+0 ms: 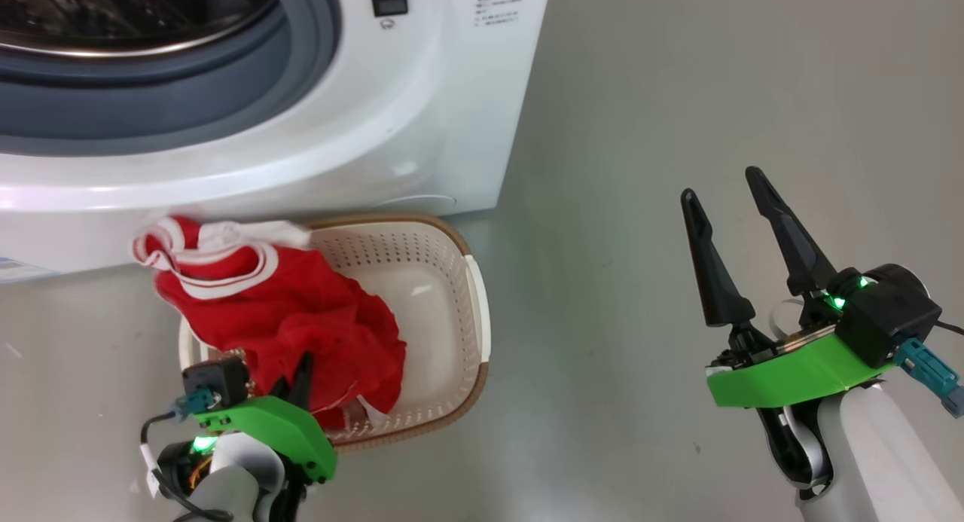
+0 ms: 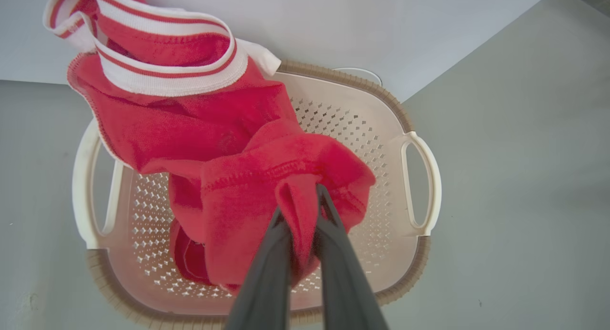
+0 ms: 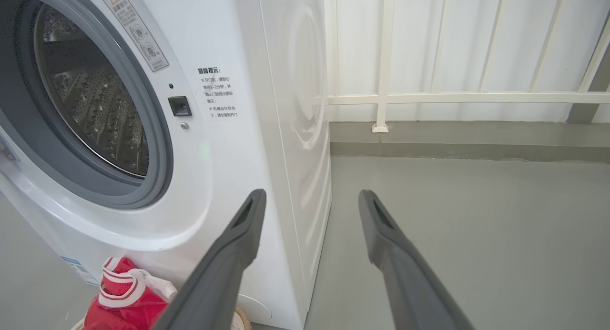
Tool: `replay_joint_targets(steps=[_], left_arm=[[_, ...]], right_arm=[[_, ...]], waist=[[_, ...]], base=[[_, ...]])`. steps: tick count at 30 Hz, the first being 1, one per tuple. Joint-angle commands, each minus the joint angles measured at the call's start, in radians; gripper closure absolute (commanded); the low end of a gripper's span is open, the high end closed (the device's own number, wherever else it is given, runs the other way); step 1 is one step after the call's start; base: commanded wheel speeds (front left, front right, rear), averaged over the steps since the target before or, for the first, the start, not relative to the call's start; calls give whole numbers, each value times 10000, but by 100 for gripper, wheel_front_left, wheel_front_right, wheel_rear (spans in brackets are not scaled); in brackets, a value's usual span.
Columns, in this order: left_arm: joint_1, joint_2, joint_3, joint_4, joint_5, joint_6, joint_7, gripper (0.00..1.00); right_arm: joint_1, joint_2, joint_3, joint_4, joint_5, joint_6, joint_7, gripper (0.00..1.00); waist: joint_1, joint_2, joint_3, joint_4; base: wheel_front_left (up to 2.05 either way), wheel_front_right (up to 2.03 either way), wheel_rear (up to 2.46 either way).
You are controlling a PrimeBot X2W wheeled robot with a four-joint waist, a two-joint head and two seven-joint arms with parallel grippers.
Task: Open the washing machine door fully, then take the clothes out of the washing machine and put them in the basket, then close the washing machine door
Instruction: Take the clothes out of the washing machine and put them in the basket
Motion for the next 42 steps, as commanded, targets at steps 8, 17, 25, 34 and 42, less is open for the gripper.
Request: replay_joint_targets(steps=[8,17,25,34,42], left_arm=[[-818,150,141,1111,-279,-161,-194,100],[-1243,69,-164,1793,-705,-235,3,100],[-1591,48,-392,2123,-782,-144,-110,89],[-1740,216,-708,2325,-400,256,-262,0],[-1653,444,-725,1786,-193,359,-313,0]], right_arm=[[-351,129,266,-331,114,46,-63,0],[-517,179,349,-357,183,46,-63,0],[-606,200,309,-301,188,46,-63,0],[-566,214,327,-123,175,46,-63,0],[-450,183,225,21,172,46,-63,0]], waist=[[0,0,723,-382],[0,0,1208,-647],[0,0,1434,-673],[0,0,1014,-555],[0,0,441,-268]], base=[[0,0,0],[0,0,0],[0,0,0],[0,0,0],[0,0,0]])
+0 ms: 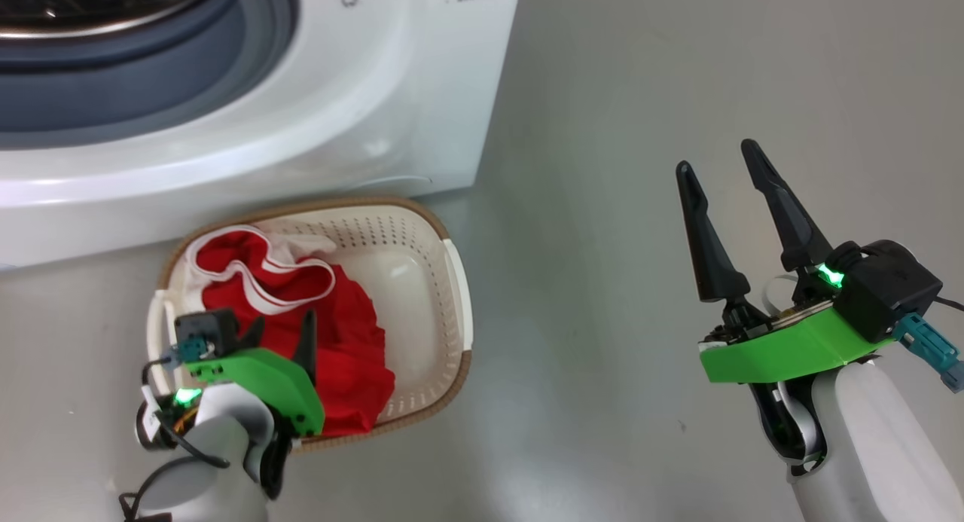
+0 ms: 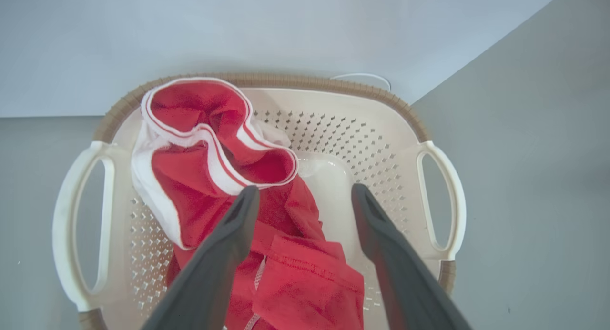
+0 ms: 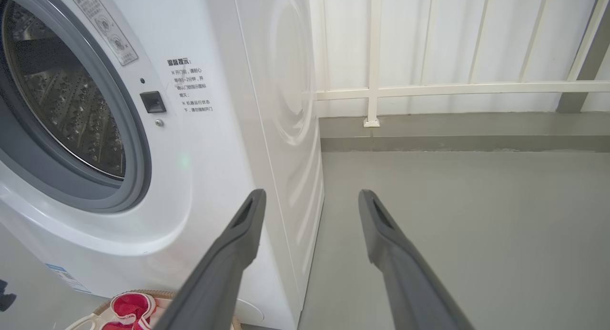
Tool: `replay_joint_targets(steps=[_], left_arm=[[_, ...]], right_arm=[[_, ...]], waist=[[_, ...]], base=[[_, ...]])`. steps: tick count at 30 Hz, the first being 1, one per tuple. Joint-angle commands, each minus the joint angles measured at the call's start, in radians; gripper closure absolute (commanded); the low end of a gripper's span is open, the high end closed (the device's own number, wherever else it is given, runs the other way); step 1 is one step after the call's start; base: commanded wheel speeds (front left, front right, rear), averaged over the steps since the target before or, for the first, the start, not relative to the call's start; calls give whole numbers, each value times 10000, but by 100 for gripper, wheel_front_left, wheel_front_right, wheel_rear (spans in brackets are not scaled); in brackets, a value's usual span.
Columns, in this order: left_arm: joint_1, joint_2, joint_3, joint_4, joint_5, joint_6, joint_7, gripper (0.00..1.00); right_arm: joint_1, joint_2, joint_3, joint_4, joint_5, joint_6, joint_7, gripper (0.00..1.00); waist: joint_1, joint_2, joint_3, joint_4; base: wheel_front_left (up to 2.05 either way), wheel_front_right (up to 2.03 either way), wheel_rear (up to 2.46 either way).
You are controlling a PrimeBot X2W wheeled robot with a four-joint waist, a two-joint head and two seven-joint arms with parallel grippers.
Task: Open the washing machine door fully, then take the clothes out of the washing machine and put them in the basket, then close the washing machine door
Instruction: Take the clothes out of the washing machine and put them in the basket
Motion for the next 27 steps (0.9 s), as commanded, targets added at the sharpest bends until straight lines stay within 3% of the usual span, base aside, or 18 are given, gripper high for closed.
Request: replay_joint_targets(steps=[1,9,16,21,27], left_arm=[[146,324,268,-335,85,71,-128,0],[1314,537,1173,-3497,618,310,-132,0],[2599,345,2184,-5970,1220,333,-132,0],[3302,249,2648,-7272,1969,510,-133,0],[4059,132,3090,-8449,2507,371,-133,0]], right_arm=[[163,10,135,-173,-16,46,-63,0],[362,-32,-68,123,-201,46,-63,0],[542,4,-366,384,-509,46,-63,0],[691,77,-765,664,-905,46,-63,0],[882,133,-964,907,-1128,46,-63,0]], waist=[[0,-1,-324,220],[0,-1,-1172,611],[0,-1,-1826,771],[0,-1,-2278,784],[0,-1,-2816,726]], base=[[0,0,0],[0,0,0],[0,0,0],[0,0,0],[0,0,0]])
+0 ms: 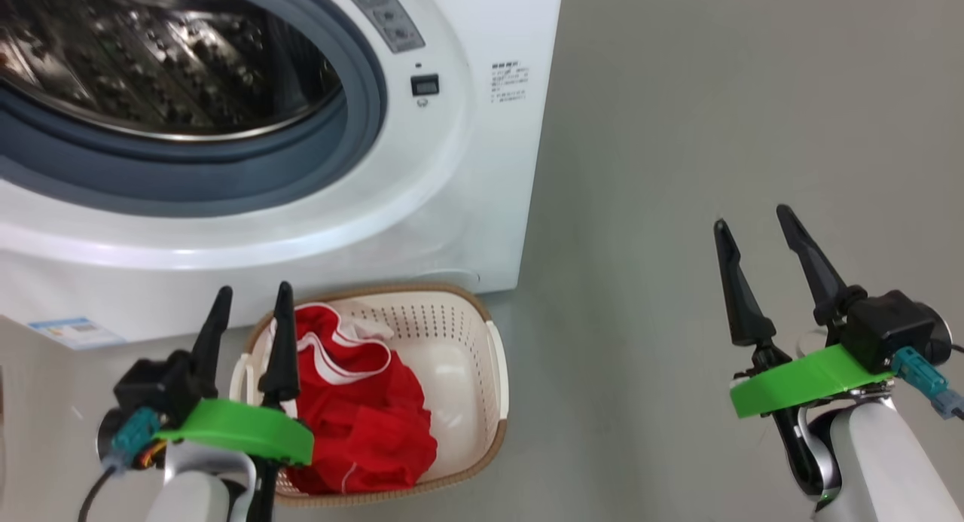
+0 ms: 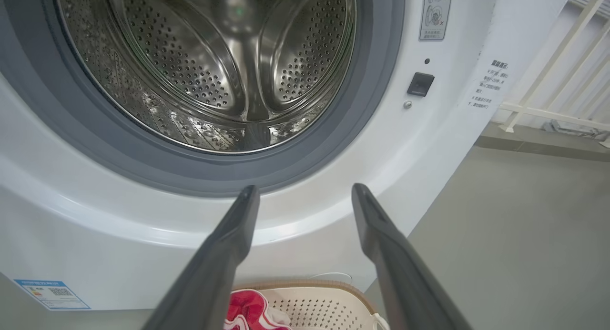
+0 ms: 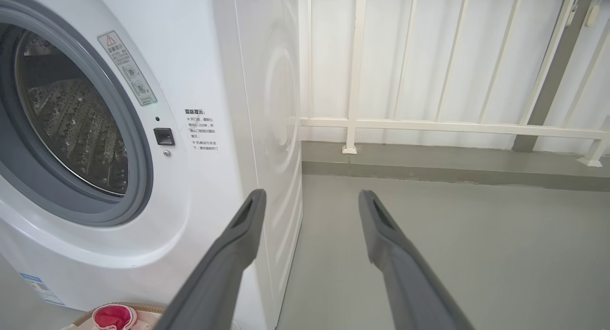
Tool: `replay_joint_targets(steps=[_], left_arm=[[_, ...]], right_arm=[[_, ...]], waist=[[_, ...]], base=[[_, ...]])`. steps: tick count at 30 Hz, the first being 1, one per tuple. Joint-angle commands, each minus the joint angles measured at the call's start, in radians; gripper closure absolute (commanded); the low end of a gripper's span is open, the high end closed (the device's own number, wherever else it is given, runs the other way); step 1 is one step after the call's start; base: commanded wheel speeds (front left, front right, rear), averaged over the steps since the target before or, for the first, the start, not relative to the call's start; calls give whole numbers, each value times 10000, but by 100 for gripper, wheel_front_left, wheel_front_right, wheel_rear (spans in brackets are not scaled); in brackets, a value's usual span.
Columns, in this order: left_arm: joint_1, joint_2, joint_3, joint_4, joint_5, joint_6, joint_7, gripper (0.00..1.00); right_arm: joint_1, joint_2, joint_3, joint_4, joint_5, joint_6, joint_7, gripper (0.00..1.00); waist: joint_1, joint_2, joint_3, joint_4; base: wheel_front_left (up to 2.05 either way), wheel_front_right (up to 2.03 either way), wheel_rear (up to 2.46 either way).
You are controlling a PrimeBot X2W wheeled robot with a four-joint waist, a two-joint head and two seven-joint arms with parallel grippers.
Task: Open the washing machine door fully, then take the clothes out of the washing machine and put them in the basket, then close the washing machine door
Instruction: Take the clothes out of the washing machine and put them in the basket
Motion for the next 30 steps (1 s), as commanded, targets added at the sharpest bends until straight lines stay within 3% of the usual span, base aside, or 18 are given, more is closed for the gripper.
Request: replay_joint_targets(steps=[1,12,30], left_arm=[[229,112,428,-544,181,-76,-121,0],[1354,-24,1053,-2734,987,-292,-122,0],[3207,-57,1503,-3183,1182,-206,-122,0]], right_arm=[[106,25,133,-156,-67,46,-63,0],[493,47,-354,-7,-784,46,-63,0],[1622,50,-434,-354,-599,46,-63,0]], waist=[[0,0,-364,-26],[0,0,-1105,-62],[0,0,-2432,-176]], base=[[0,0,0],[0,0,0],[0,0,0]])
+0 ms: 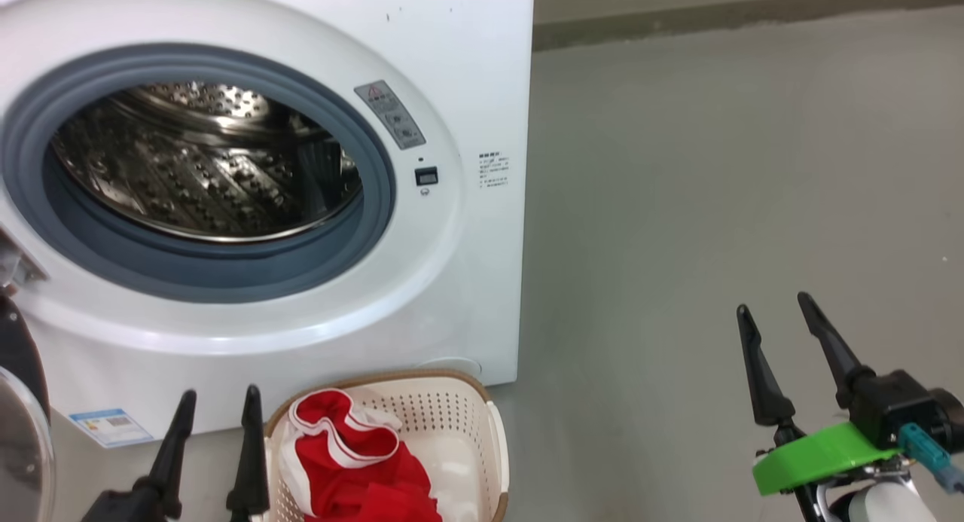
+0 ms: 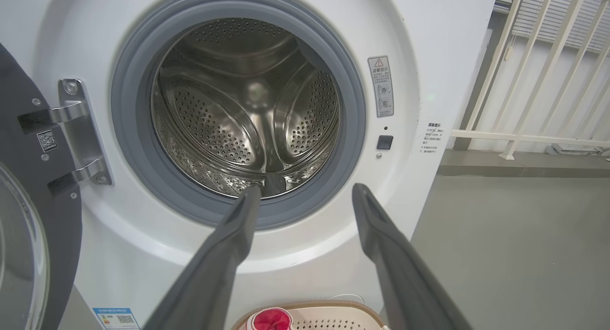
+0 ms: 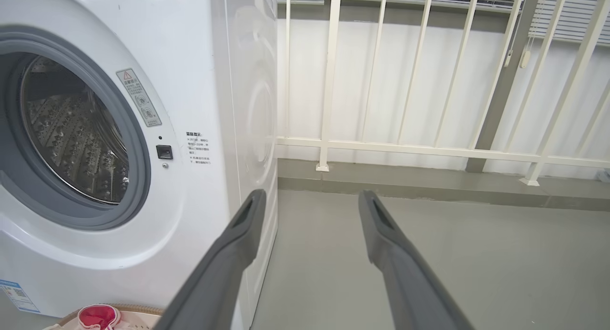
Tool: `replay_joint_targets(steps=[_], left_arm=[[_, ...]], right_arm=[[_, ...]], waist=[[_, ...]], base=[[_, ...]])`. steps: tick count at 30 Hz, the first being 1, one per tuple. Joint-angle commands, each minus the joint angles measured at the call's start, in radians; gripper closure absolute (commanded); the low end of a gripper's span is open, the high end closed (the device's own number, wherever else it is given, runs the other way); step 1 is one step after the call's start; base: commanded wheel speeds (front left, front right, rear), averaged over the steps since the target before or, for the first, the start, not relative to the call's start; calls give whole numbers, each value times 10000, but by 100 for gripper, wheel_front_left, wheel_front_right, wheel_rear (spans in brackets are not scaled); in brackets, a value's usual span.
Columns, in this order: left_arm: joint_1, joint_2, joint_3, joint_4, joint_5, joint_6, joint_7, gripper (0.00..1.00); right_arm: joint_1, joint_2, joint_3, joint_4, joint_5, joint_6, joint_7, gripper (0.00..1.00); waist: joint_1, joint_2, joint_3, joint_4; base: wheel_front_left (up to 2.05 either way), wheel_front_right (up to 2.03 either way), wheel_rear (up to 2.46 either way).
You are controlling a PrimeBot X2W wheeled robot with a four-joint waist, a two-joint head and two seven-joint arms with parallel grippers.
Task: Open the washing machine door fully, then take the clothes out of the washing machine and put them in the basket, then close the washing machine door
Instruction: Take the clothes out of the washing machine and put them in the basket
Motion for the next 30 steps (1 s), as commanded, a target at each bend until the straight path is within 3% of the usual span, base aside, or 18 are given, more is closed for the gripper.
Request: replay_joint_targets(steps=[1,17,30], left_arm=[[-59,95,374,-330,35,55,-120,0],[378,154,285,-541,104,359,-30,0],[453,143,116,-831,-36,445,34,0]], right_arm=[[-25,-38,243,-342,87,46,-63,0],[387,-38,335,-514,134,46,-63,0],[280,-38,401,-479,218,46,-63,0]], waist=[[0,0,-173,-22],[0,0,-371,56],[0,0,-234,88]], base=[[0,0,0],[-19,19,0],[-171,171,0]])
